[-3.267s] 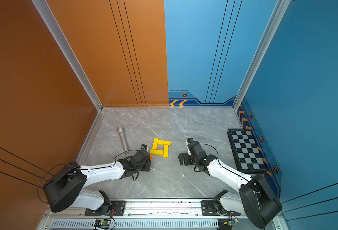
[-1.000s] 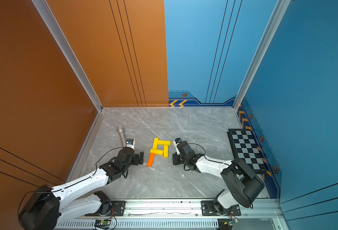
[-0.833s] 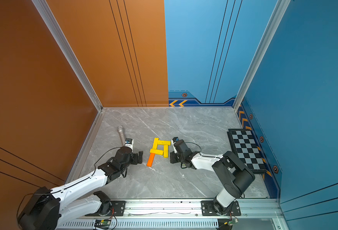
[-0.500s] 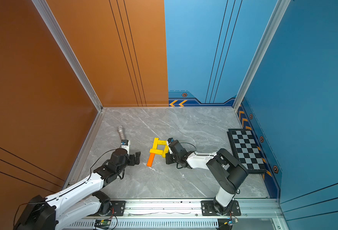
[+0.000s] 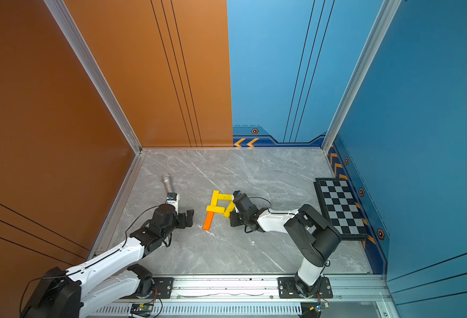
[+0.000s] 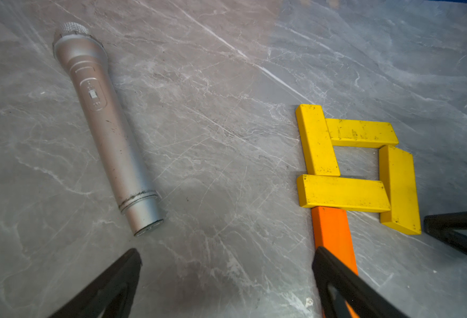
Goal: Assemble the letter p with building blocks
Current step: Adjust the building block at the center of the board.
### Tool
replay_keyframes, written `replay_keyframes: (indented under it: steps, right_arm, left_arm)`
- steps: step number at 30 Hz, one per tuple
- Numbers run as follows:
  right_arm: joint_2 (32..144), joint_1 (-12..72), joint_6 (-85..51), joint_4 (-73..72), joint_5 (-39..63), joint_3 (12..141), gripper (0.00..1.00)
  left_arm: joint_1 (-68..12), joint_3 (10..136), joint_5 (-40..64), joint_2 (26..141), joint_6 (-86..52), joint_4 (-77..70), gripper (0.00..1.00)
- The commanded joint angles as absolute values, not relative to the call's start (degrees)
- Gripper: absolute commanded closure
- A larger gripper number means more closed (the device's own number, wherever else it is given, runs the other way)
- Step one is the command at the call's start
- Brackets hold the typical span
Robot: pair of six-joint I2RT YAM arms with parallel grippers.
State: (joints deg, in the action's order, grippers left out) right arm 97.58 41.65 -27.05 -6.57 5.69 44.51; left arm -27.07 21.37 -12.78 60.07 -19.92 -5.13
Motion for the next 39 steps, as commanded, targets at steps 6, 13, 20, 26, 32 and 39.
replay_keyframes:
  steps: [6,13,20,26,32,39]
  right_arm:
    - [98.2,36.9,-27.0,-4.7,4.0,45.6,1.00]
    - [100.7,35.2,-25.7,-4.3,4.7,47.6,1.00]
    - [102.5,34.8,-25.6,-4.3,5.6,49.6,1.00]
    - [103.6,34.8,-25.5,-4.5,6.8,50.6,1.00]
    - [104.8,34.7,-25.4,-4.3,7.4,51.6,1.00]
    - [105.4,34.7,-25.1,-4.3,7.3,52.1,1.00]
  left_arm:
    - [-26.6,24.3,-10.3,63.5,-19.6,-5.3,0.01]
    - [-26.6,24.6,-10.9,64.9,-19.2,-5.2,0.01]
    - [-26.5,24.2,-10.8,65.7,-19.0,-5.5,0.01]
    - [-26.6,23.5,-10.6,65.7,-19.0,-6.1,0.01]
    - [-26.5,23.3,-10.5,65.4,-18.8,-6.1,0.01]
    - [-26.5,23.2,-10.4,65.3,-18.9,-6.1,0.01]
